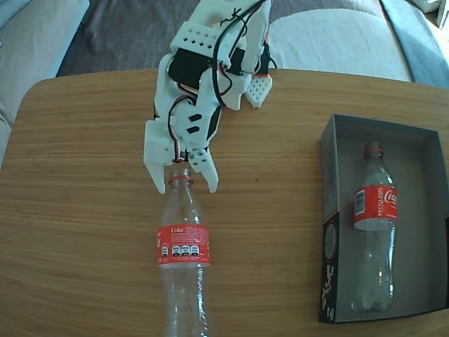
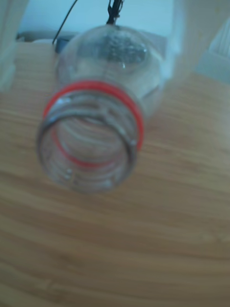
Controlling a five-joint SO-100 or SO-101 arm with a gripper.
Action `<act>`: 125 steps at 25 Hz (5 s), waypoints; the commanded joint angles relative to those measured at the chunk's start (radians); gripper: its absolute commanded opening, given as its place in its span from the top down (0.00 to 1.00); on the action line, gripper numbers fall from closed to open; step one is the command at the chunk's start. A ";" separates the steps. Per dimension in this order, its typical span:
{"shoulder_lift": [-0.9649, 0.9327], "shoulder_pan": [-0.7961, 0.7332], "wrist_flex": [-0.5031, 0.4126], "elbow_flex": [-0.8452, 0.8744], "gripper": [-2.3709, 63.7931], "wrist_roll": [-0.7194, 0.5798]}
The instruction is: Grasp the bottles and put them in the box.
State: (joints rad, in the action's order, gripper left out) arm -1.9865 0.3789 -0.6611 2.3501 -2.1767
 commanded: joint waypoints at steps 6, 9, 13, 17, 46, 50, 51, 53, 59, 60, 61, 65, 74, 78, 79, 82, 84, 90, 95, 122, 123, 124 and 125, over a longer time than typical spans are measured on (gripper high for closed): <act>0.075 -0.011 0.064 -0.031 0.37 0.000; 0.095 -0.011 0.083 -0.029 0.37 -0.006; 0.103 -0.006 0.092 -0.017 0.37 -0.011; 0.104 -0.006 0.092 -0.015 0.37 -0.011; 0.092 -0.008 0.091 0.020 0.91 -0.005; 0.087 -0.011 0.084 0.015 0.97 0.000; 0.087 -0.011 0.081 0.012 0.97 0.000; 0.087 -0.011 0.081 0.006 0.97 0.002; 0.103 -0.014 0.055 -0.072 0.96 0.003; 0.103 -0.021 0.021 -0.091 0.96 0.003; 0.103 -0.029 -0.023 -0.114 0.96 0.005; 0.103 -0.087 -0.175 -0.225 0.97 0.149; 0.086 -0.296 -0.433 -0.486 0.97 0.469; 0.086 -0.410 -0.551 -0.612 0.97 0.600; 0.086 -0.440 -0.575 -0.640 0.97 0.632; 0.086 -0.535 -0.647 -0.710 0.97 0.739; 0.086 -0.598 -0.684 -0.744 0.97 0.815; 0.092 -0.824 -0.752 -0.836 0.97 1.072; 0.103 -1.002 -0.787 -0.917 0.97 1.276; 0.552 -1.473 -0.793 -1.410 0.97 1.522; 0.584 -1.482 -0.793 -1.443 0.97 1.522; 0.615 -1.489 -0.793 -1.477 0.97 1.522; 0.643 -1.496 -0.793 -1.505 0.97 1.523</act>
State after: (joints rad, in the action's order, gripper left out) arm -1.3576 -1.1075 -1.4557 0.9495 -0.6581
